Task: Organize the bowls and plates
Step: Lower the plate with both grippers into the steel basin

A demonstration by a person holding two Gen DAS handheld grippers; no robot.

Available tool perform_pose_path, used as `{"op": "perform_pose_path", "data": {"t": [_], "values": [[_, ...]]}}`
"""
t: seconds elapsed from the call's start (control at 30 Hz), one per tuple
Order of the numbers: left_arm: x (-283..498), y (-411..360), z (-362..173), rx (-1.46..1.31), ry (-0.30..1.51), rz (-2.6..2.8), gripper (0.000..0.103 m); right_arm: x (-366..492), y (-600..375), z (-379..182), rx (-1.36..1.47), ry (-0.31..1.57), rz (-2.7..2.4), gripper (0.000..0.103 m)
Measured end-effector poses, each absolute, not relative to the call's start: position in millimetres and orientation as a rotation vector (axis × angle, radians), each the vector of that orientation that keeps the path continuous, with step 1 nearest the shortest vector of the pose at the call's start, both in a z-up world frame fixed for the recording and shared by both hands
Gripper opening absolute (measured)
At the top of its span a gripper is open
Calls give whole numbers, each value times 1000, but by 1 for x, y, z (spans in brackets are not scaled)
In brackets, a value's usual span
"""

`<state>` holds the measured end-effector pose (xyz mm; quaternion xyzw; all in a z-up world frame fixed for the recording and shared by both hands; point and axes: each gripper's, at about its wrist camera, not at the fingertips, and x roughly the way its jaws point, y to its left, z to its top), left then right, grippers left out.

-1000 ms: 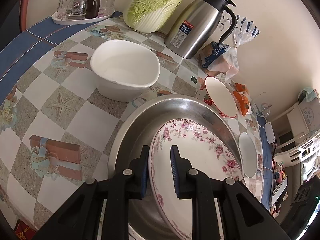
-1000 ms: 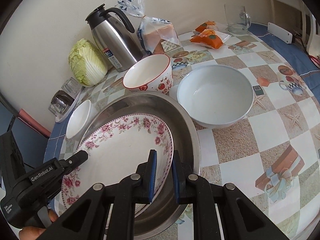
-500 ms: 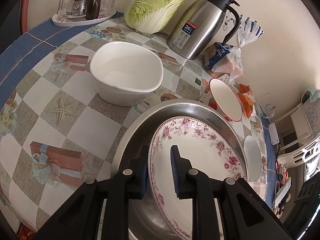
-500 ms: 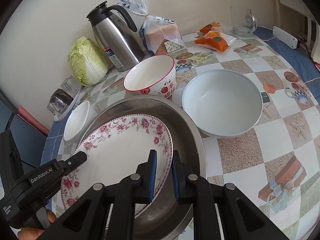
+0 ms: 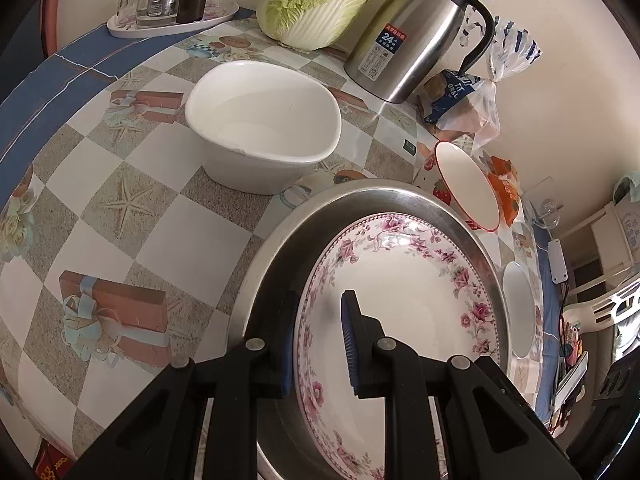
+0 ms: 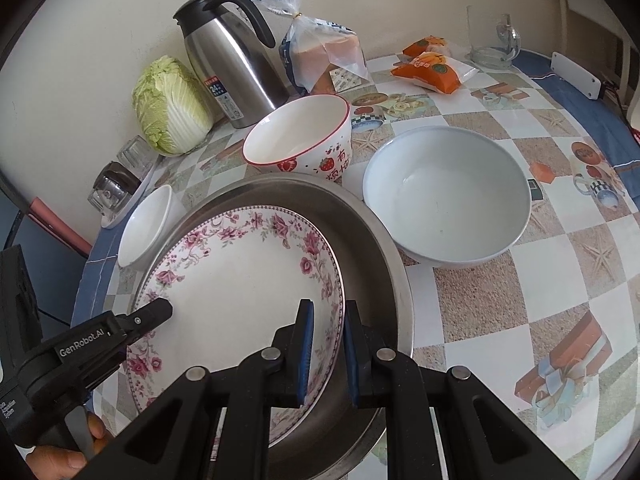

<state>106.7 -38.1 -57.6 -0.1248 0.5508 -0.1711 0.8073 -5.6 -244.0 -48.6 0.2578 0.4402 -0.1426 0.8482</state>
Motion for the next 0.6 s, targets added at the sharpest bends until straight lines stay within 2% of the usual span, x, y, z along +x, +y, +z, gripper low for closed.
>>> {"op": "perform_pose_path", "data": {"t": [0.6], "values": [[107,-48,-58,-173,1181,-365,23,-1,-233,-49,408,968,-344,18]]}}
